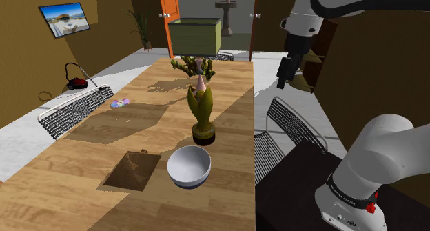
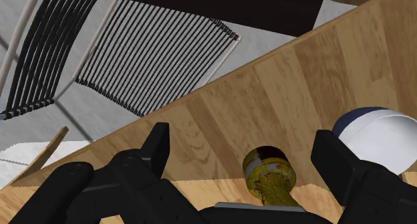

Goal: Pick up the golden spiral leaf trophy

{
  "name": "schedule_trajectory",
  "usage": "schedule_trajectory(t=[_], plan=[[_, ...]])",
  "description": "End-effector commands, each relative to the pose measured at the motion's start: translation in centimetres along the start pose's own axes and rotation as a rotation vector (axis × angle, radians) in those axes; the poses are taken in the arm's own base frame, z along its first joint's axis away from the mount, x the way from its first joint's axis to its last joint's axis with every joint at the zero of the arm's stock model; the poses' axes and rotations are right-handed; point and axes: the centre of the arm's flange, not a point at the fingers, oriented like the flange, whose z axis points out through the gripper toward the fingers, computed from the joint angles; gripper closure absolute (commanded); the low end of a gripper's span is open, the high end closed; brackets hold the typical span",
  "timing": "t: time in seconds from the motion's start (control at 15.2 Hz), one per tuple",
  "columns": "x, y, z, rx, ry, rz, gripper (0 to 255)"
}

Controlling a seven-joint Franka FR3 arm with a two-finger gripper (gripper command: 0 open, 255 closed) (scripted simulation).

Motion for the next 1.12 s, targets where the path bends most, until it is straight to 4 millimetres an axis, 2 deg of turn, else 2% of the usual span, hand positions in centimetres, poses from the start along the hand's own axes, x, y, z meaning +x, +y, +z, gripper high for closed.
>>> schedule_trajectory(t=[0.0,0.53,1.06], plan=[[0.0,0.0,0.0,0.000,0.000,0.000,0],[6.2,-7.2,1.8,0.022,0.068,0.223,0],[13.9,-12.9,2.9,0.045,0.137,0.446,0]])
